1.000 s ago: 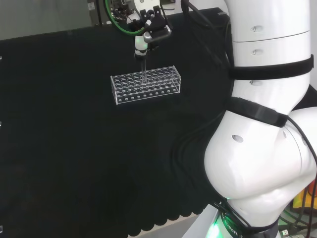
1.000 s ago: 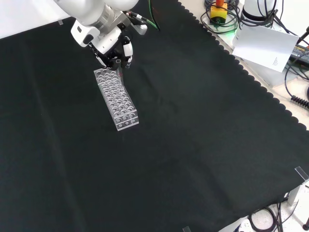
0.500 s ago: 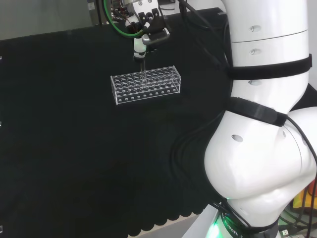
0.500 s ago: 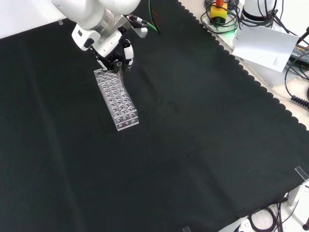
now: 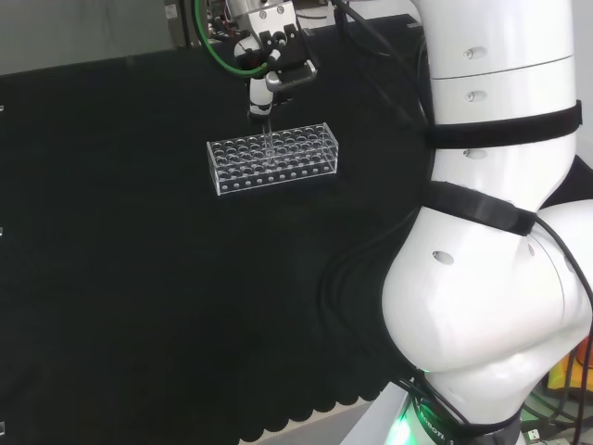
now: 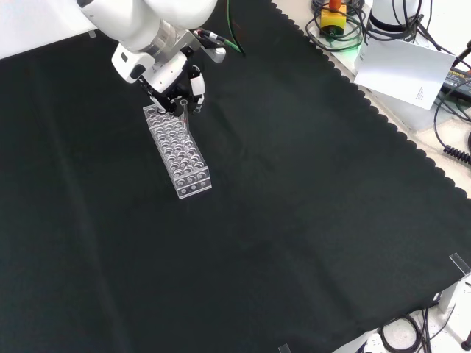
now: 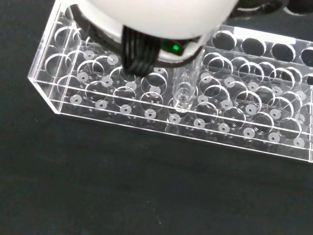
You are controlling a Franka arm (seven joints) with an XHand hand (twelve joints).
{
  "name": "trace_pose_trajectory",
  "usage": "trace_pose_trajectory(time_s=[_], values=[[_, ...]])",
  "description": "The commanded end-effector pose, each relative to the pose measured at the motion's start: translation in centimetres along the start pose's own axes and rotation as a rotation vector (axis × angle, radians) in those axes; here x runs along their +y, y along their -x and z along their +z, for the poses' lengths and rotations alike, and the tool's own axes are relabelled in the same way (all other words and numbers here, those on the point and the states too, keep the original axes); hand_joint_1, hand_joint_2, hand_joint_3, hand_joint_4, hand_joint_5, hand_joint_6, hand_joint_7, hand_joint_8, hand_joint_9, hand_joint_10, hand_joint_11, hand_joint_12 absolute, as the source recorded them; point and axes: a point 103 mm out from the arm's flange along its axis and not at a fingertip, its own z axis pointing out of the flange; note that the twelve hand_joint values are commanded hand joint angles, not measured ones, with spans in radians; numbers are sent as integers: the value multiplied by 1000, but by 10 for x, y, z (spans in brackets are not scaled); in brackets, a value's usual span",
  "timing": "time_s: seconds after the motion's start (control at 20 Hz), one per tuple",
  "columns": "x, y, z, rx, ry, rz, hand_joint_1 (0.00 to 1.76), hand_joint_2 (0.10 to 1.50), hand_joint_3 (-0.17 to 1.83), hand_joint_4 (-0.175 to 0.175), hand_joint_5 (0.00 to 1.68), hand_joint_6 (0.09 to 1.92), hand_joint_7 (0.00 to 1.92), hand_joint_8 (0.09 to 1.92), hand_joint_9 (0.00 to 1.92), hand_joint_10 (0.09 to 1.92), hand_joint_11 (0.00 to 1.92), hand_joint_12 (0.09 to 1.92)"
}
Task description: Put the test tube back in the rack.
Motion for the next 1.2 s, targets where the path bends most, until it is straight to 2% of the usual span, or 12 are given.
trace_pose_trajectory(time_s=[0.05,0.5,1.0,1.2], values=[[1,-1,2,5,-3,-5,1236,602,658,-175,1457,314,1825,391,1752,292,1327,799],[3,-2,8,10,-15,-5,1236,602,659,-175,1457,314,1826,392,1754,293,1326,802],[12,-2,31,34,-30,-9,1236,602,659,-175,1457,314,1825,393,1753,293,1326,805],[13,-3,31,34,-38,-5,1236,602,659,-175,1458,314,1825,394,1753,293,1325,806]])
